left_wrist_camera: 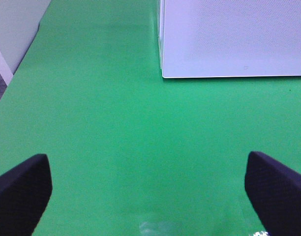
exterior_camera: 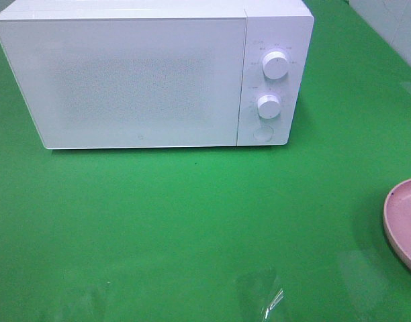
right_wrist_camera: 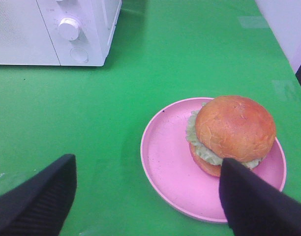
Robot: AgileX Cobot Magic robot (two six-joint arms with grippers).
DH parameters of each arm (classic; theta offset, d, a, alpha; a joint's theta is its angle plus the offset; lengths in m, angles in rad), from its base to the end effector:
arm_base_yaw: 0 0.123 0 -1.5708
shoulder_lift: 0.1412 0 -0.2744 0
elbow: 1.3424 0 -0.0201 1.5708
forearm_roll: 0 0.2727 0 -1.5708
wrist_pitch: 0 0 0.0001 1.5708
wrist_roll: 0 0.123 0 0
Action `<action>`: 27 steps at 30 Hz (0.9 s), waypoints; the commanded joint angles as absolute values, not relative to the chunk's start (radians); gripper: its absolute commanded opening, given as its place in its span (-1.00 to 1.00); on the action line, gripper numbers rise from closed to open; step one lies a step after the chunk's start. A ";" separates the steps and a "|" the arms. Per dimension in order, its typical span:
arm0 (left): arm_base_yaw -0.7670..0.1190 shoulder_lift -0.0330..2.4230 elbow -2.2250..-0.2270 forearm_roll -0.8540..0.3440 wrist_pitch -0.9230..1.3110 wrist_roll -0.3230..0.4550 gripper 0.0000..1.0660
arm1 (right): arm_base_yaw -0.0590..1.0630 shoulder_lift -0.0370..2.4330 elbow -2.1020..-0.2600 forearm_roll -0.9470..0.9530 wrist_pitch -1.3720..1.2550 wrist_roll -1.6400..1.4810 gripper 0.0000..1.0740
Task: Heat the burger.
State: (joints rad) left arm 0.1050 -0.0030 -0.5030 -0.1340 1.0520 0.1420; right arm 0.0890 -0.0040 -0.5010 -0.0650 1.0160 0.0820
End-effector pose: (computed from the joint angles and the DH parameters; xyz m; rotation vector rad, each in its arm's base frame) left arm 0.0540 -0.0087 0.2761 0.0434 2.0219 -0.0036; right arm 0.0556 -0.0019 0.2789 -0.0055 1.9931 0.0331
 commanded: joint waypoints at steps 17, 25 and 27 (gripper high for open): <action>0.103 -0.025 -0.503 -0.138 1.040 0.137 0.88 | 0.083 -0.029 -0.498 -0.066 1.005 0.077 0.41; 0.103 -0.025 -0.503 -0.138 1.040 0.137 0.88 | 0.083 -0.029 -0.498 -0.066 1.005 0.077 0.41; 0.103 -0.025 -0.503 -0.138 1.040 0.137 0.88 | 0.083 -0.029 -0.498 -0.066 1.005 0.077 0.41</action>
